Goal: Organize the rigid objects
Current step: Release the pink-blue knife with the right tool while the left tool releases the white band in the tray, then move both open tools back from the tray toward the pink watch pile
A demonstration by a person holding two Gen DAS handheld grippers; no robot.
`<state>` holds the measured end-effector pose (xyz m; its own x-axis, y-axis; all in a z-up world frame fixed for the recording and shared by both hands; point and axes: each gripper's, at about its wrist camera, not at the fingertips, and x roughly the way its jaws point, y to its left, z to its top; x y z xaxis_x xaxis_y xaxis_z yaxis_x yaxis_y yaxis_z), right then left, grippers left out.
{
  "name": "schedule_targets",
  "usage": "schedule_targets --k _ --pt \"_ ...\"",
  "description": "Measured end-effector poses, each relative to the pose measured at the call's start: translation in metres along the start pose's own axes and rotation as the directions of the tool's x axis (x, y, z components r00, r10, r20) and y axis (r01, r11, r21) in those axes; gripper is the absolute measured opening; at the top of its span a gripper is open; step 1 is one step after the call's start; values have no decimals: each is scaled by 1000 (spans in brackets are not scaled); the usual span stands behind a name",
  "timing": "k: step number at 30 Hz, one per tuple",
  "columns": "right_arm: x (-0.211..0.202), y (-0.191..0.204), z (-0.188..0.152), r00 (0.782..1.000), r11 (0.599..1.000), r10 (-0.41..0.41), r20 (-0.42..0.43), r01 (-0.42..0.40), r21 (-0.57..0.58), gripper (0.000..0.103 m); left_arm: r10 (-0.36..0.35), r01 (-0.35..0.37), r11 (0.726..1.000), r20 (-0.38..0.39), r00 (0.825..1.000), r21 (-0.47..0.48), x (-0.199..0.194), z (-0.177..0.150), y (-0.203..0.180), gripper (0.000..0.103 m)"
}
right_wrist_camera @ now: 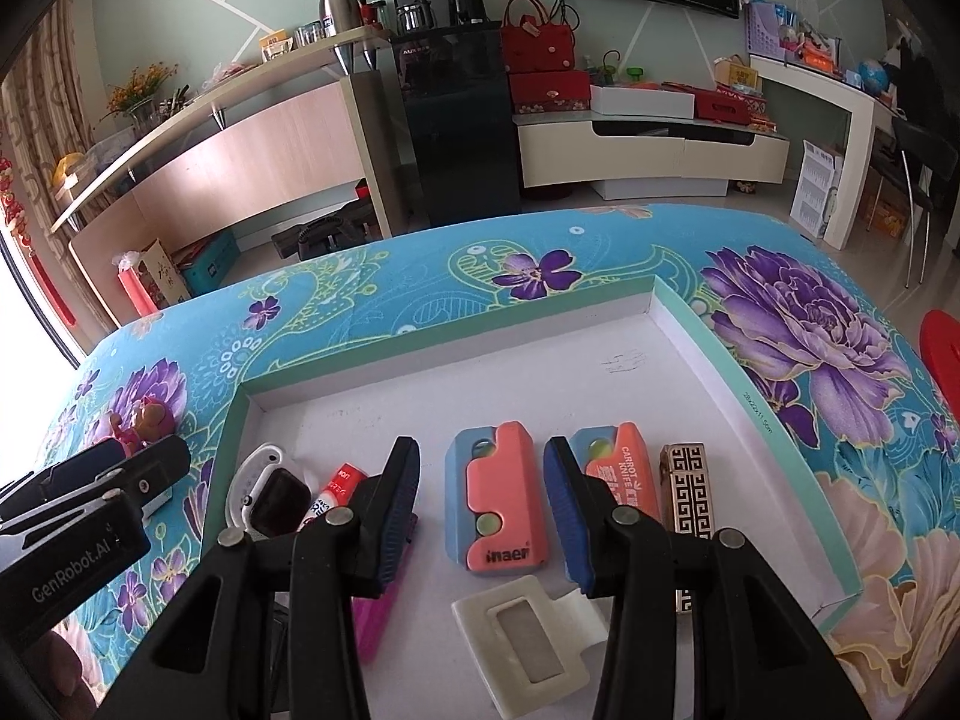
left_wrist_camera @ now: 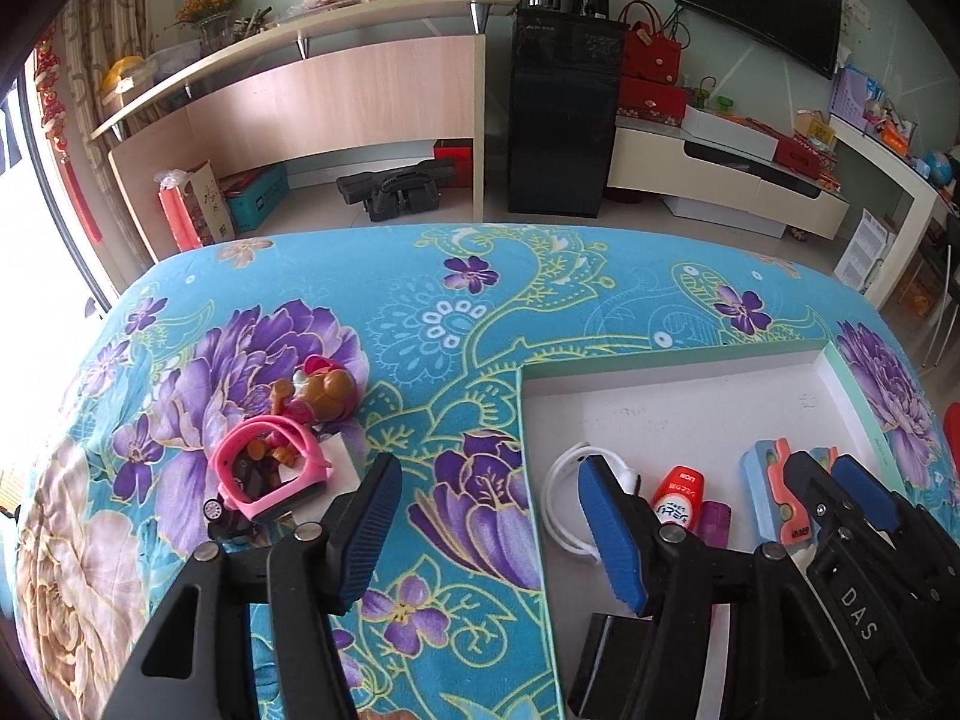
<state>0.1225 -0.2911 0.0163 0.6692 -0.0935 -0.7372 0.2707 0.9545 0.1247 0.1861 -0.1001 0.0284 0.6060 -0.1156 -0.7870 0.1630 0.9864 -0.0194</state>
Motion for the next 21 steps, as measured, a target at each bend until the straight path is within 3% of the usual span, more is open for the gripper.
schedule_targets --k 9,11,16,21 --pt "5 23 -5 1000 998 19 -19 -21 -59 46 66 -69 995 -42 997 -73 6 -12 29 72" --pt "5 27 -5 999 997 23 -22 -25 -69 56 76 -80 993 -49 996 -86 7 -15 34 80" --pt "9 36 -7 999 995 21 -37 -24 -100 69 103 -108 988 -51 993 -114 6 -18 46 83" --pt "11 41 -9 999 994 18 -43 -23 -106 71 128 -132 981 -35 991 -144 2 -17 58 101"
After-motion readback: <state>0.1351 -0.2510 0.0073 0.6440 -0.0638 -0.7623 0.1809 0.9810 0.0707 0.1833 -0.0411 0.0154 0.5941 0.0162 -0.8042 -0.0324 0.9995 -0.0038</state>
